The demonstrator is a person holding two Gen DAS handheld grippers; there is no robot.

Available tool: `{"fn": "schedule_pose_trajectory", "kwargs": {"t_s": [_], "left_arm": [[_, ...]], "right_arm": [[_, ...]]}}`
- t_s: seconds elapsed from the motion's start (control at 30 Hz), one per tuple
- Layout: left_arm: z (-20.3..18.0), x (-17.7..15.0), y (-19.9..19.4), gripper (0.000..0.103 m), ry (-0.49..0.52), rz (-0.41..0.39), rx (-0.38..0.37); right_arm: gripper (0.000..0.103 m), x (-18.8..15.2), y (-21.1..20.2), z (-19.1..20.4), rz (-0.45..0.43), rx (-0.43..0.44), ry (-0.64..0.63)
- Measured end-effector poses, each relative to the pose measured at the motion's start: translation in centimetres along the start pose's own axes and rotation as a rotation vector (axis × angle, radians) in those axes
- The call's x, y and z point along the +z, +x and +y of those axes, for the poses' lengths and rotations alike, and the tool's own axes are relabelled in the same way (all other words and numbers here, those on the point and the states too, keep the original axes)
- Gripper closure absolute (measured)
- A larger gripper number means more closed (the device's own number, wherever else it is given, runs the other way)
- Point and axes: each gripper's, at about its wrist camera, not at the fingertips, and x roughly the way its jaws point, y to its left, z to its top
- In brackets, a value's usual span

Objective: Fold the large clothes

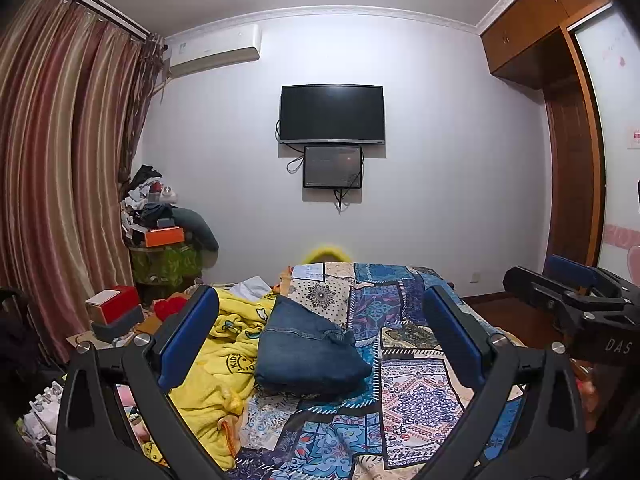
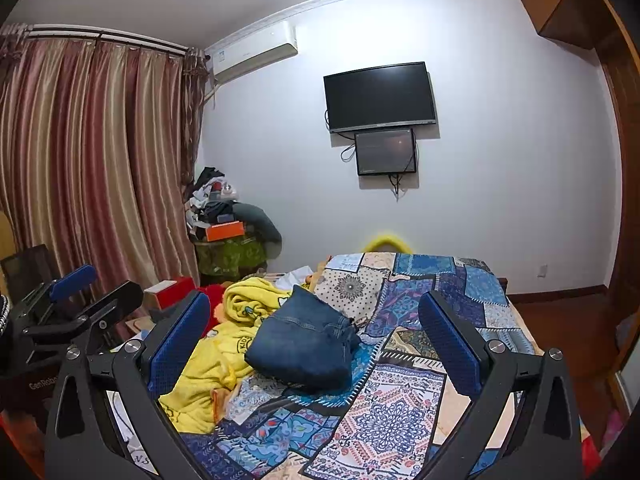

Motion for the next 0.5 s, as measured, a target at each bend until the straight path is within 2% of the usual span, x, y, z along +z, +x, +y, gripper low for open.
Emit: {"fn": "schedule_pose_trajectory", "kwargs": {"t_s": [0.5], "left_arm": [[-0.37,-0.3,0.59,0.0,-0.017,0.023,-0.044]], "right_arm": [[0.0,-0.02,0.18,-0.17,0.002,-0.006,0.002]]}}
